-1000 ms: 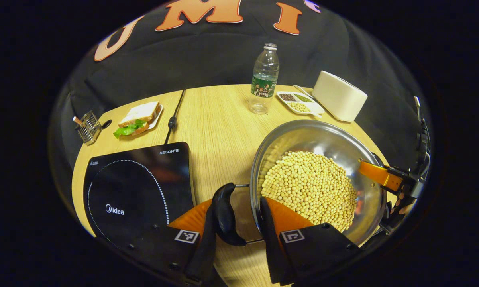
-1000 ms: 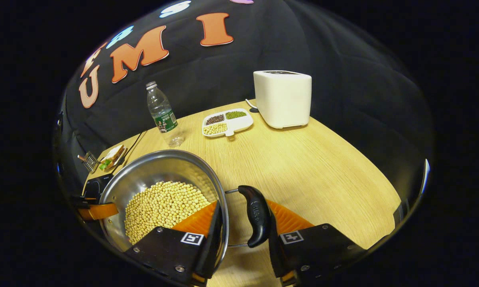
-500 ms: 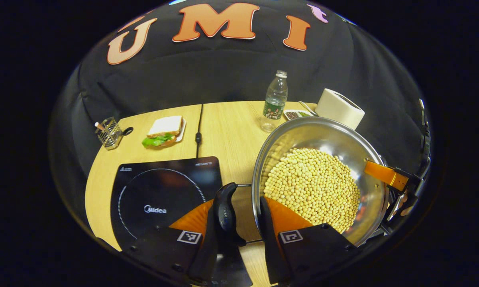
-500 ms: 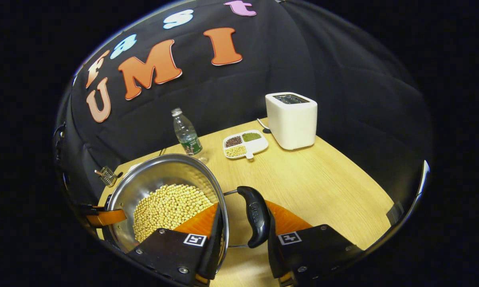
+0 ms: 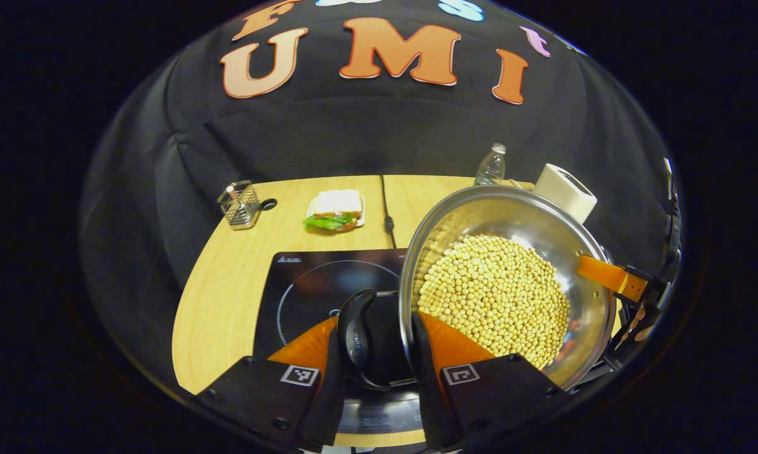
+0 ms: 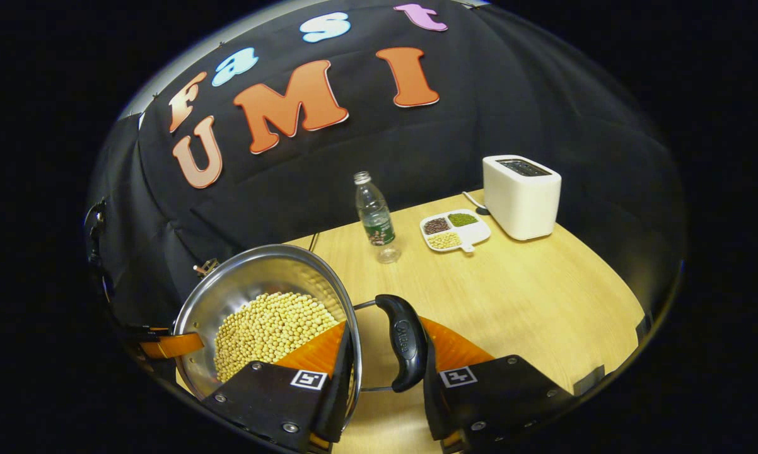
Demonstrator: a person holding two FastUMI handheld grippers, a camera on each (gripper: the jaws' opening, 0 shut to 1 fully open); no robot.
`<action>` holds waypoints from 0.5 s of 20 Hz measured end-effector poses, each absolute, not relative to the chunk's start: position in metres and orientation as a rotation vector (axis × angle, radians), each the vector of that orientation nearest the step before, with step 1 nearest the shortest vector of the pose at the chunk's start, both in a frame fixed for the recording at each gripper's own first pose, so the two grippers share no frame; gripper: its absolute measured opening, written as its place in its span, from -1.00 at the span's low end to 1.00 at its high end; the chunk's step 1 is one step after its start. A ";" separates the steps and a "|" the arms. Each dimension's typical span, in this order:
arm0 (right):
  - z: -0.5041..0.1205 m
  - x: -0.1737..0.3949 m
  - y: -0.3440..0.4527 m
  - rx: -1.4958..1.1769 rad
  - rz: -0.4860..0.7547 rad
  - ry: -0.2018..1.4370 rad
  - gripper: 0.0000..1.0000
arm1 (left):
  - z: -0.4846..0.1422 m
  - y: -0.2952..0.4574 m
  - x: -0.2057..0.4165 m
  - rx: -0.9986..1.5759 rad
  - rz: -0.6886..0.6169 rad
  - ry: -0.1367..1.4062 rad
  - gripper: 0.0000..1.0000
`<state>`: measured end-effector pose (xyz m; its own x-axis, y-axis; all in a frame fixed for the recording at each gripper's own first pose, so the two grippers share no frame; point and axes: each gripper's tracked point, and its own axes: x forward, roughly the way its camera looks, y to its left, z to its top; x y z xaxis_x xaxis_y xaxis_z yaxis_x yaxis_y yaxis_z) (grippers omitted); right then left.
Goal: First push the handle of the pot to place it horizontally, then grasp the pot with both hands and set it on the induction cooktop.
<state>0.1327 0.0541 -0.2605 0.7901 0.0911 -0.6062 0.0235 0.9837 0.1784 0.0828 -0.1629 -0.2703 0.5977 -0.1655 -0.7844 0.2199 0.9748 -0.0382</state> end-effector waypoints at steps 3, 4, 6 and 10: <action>-0.267 0.132 0.089 0.180 0.068 0.672 0.01 | -0.276 -0.129 0.084 0.050 -0.189 0.918 0.14; -0.270 0.133 0.100 0.181 0.079 0.682 0.01 | -0.278 -0.118 0.084 0.049 -0.179 0.922 0.14; -0.280 0.133 0.120 0.187 0.098 0.703 0.01 | -0.283 -0.099 0.085 0.052 -0.155 0.941 0.14; -0.304 0.135 0.152 0.204 0.114 0.752 0.01 | -0.297 -0.070 0.092 0.066 -0.123 0.957 0.11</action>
<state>0.1354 0.1515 -0.3039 0.7251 0.1759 -0.6658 -0.0299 0.9740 0.2247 0.0923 -0.0697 -0.2966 0.5701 -0.0758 -0.8181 0.1337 0.9910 0.0014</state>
